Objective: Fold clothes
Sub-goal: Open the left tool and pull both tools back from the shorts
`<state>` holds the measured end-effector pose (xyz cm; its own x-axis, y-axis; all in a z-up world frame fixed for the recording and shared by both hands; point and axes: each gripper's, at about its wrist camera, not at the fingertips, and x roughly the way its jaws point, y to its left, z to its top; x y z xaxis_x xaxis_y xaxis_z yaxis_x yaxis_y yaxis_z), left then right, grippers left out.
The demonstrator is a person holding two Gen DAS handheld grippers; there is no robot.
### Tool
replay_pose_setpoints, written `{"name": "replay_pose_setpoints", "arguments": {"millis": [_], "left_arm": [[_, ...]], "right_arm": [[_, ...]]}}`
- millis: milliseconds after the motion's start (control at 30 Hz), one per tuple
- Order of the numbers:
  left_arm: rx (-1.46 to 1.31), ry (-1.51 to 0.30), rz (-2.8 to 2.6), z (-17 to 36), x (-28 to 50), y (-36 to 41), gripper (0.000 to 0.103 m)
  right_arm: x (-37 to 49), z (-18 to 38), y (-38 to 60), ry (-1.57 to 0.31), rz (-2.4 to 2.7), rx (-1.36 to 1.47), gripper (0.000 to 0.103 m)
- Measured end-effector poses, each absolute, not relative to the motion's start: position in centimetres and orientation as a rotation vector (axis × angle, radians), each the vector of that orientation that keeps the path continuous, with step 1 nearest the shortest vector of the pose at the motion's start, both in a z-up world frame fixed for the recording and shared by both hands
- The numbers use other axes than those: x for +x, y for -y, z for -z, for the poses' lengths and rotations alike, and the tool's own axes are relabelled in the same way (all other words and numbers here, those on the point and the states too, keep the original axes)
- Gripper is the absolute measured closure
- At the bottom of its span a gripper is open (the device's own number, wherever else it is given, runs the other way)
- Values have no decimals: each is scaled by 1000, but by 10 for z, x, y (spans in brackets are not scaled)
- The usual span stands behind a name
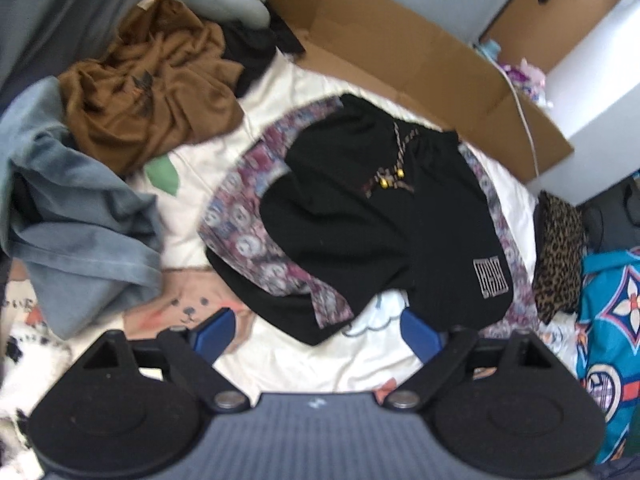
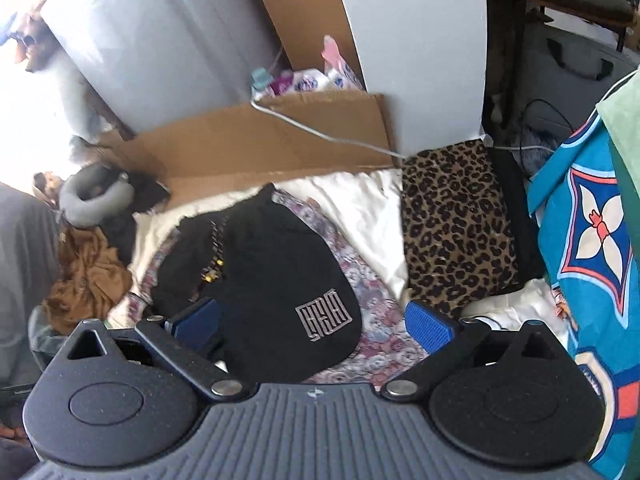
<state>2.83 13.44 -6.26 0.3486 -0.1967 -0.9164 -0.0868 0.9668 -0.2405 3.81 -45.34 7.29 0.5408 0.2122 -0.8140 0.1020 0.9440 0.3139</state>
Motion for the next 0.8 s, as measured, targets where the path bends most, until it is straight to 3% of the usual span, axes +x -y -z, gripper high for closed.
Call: {"name": "replay_pose_setpoints", "arguments": {"millis": [800], "left_arm": [[-180,-1080,124,-11,-6,-223,12]], "right_arm": [[-27,-95,298,-875,7,311,1]]}}
